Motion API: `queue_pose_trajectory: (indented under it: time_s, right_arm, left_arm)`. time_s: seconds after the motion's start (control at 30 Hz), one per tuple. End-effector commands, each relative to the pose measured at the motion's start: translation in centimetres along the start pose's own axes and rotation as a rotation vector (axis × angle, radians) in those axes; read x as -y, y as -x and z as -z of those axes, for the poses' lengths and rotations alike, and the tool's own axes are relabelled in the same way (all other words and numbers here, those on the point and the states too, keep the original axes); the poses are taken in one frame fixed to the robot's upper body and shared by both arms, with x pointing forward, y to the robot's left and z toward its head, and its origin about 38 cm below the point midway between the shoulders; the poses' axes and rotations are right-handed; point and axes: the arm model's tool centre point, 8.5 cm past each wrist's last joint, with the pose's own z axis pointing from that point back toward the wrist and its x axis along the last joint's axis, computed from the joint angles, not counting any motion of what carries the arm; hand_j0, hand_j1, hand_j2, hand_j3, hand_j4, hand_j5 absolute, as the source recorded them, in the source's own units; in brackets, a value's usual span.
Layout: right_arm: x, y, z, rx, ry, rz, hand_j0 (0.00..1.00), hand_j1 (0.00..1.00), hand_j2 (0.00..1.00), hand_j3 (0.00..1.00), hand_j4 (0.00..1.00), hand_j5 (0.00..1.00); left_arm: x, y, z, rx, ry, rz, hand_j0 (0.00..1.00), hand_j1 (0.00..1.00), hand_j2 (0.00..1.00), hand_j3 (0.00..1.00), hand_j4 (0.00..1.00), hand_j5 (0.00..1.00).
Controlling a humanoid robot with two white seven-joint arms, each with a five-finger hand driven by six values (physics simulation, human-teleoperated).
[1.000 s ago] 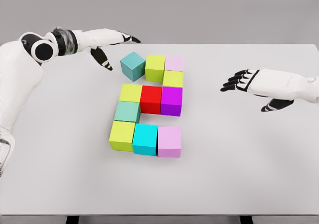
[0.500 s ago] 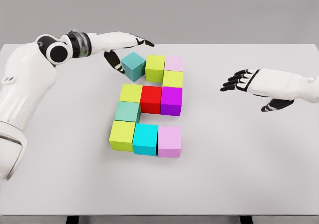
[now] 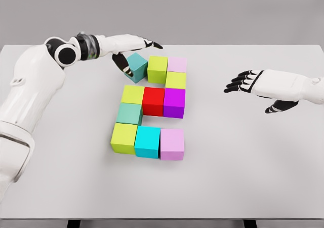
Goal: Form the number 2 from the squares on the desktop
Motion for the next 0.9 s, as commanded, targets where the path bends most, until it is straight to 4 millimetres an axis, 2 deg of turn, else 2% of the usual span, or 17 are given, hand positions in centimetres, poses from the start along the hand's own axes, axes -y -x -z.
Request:
queue_pose_trajectory:
  time_s: [0.0,0.37,0.87]
  right_arm:
    - [0.0,0.0,0.0,0.0,0.003,0.005,1.0,1.0,1.0,1.0,1.0,1.0]
    - [0.1,0.0,0.0,0.0,0.004,0.003,1.0,1.0,1.0,1.0,1.0,1.0]
    - [0.3,0.1,-0.1,-0.002,0.007,0.0,1.0,1.0,1.0,1.0,1.0,1.0]
  left_arm:
    - [0.3,0.3,0.0,-0.005,-0.001,-0.022,1.0,1.0,1.0,1.0,1.0,1.0]
    - [1.4,0.9,0.6,-0.028,0.023,-0.058,1.0,1.0,1.0,1.0,1.0,1.0]
    - [0.2,0.2,1.5,-0.021,0.014,-0.059,1.0,1.0,1.0,1.0,1.0,1.0]
